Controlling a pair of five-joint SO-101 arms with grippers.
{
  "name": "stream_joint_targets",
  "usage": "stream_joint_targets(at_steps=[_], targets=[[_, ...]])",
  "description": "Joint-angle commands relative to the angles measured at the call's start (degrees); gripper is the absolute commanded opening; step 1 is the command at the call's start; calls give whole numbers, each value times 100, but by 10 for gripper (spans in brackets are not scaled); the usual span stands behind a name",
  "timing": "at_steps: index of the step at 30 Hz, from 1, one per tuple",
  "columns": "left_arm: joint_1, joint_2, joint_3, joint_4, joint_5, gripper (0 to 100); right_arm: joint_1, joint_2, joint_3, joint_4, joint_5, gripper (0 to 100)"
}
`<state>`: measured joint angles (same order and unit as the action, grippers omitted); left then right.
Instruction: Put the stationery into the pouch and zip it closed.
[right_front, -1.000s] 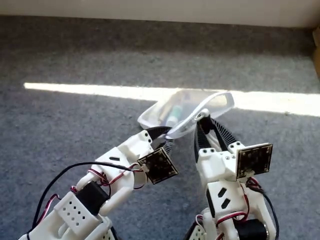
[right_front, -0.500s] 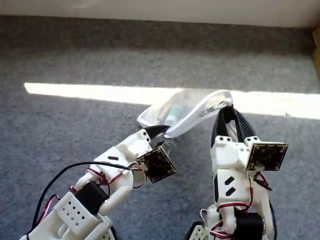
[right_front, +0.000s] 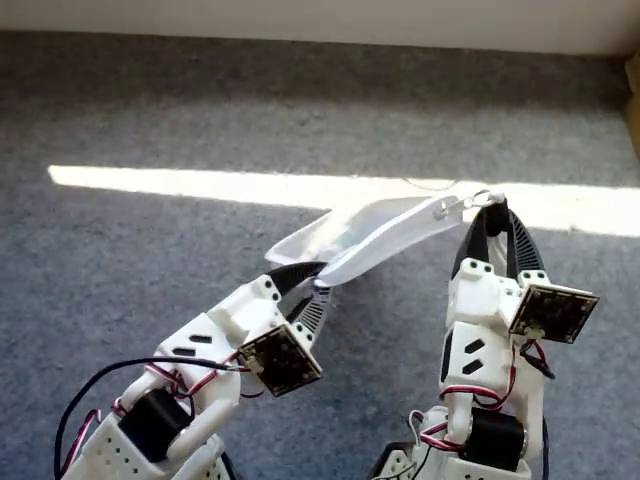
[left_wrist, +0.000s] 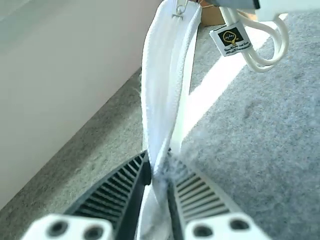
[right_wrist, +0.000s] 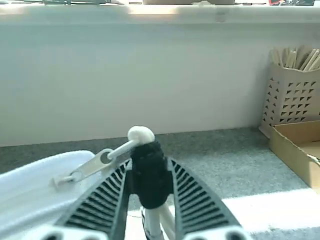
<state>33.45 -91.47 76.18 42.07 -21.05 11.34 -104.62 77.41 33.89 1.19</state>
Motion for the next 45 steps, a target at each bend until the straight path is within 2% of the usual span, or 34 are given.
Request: stream_joint_targets(at_steps=[1, 14, 17, 20, 22, 32, 35, 39, 45], targets=[[-453, -787, 31, 281, 79, 6, 497, -22, -66, -251, 149, 5], [-822, -1077, 31, 378, 123, 6, 646, -22, -66, -224, 202, 19], [-1059, -1077, 31, 378, 132, 6, 620, -22, -66, 40, 167, 124], [-1235, -1086, 22, 360, 132, 6, 224, -22, -75, 435, 167, 251], [-1376, -1086, 22, 246, 123, 6, -31, -22, -75, 629, 167, 290], [-2624, -1086, 31, -571, 97, 6, -224, -22, -57, 716, 167, 285], [-2879, -1086, 48, -730, -308, 6, -233, -22, -40, 708, 167, 285], [-2844, -1086, 365, -774, -774, 6, -233, -22, -31, 708, 167, 285], [-2325, -1086, 884, -738, -967, 18, -233, -22, -22, 708, 167, 285]])
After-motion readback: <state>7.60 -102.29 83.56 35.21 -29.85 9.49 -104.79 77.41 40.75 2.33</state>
